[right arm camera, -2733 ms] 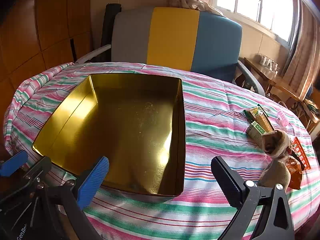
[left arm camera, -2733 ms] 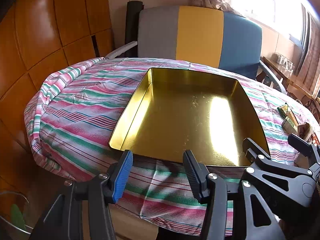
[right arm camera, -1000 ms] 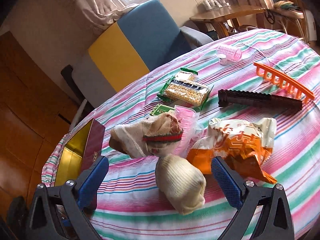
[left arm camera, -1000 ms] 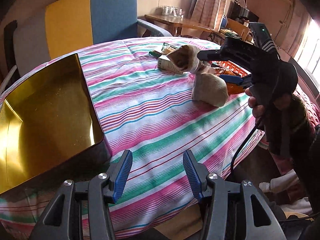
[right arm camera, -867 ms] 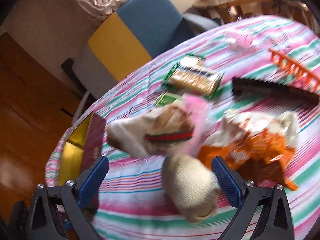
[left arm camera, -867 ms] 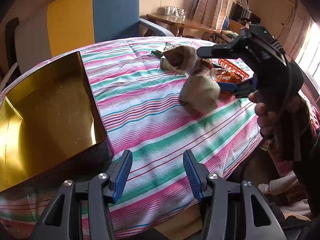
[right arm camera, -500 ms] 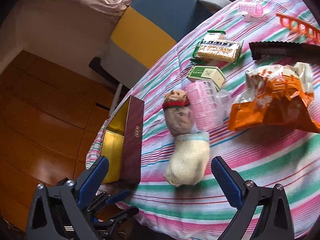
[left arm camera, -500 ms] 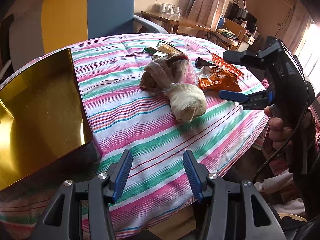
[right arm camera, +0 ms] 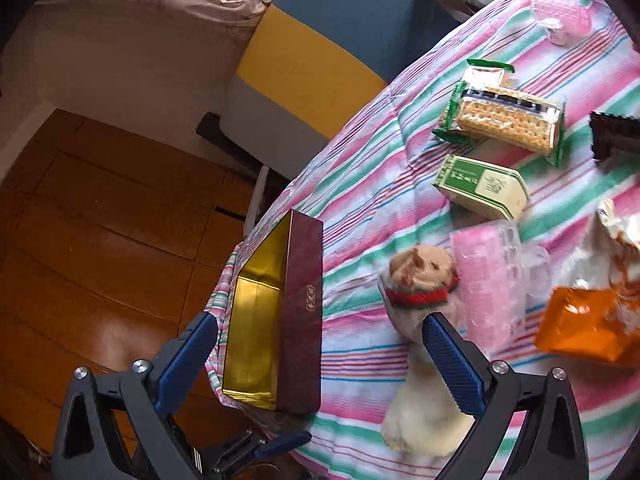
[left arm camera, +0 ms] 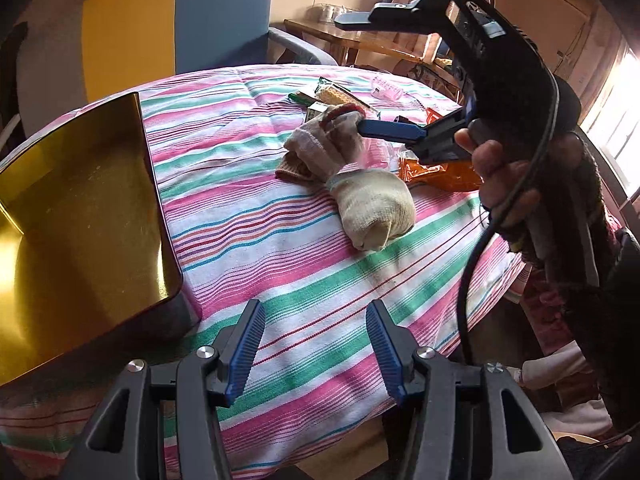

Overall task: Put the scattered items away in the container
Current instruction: 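Grasp the cream knit sock with the left tool while the right tool grasps the orange snack bag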

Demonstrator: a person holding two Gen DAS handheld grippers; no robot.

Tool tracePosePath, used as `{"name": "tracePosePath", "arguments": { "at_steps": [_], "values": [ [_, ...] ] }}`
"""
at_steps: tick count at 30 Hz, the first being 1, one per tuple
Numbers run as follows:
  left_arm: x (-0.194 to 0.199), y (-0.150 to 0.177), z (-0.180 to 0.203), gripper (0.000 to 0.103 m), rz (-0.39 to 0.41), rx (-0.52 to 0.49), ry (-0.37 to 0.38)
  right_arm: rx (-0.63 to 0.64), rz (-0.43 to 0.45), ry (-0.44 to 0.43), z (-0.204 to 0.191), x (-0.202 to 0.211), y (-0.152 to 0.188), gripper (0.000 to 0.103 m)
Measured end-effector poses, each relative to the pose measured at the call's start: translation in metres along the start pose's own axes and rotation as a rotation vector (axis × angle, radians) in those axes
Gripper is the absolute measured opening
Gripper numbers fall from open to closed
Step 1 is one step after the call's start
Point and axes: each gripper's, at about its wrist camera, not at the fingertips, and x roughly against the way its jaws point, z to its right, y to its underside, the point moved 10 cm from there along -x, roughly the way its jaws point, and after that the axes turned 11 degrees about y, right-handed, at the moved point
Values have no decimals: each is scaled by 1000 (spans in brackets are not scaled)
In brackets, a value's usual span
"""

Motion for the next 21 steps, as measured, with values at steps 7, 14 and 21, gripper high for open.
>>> {"name": "tracePosePath", "arguments": {
  "at_steps": [7, 14, 21],
  "values": [
    [6, -25, -11, 54, 39, 50, 2, 26, 5, -47, -7, 14, 3, 103],
    [32, -64, -38, 56, 123, 98, -42, 85, -42, 37, 16, 24, 46, 103],
    [21, -76, -17, 60, 117, 66, 19, 115, 95, 278, 63, 73, 40, 103]
  ]
}}
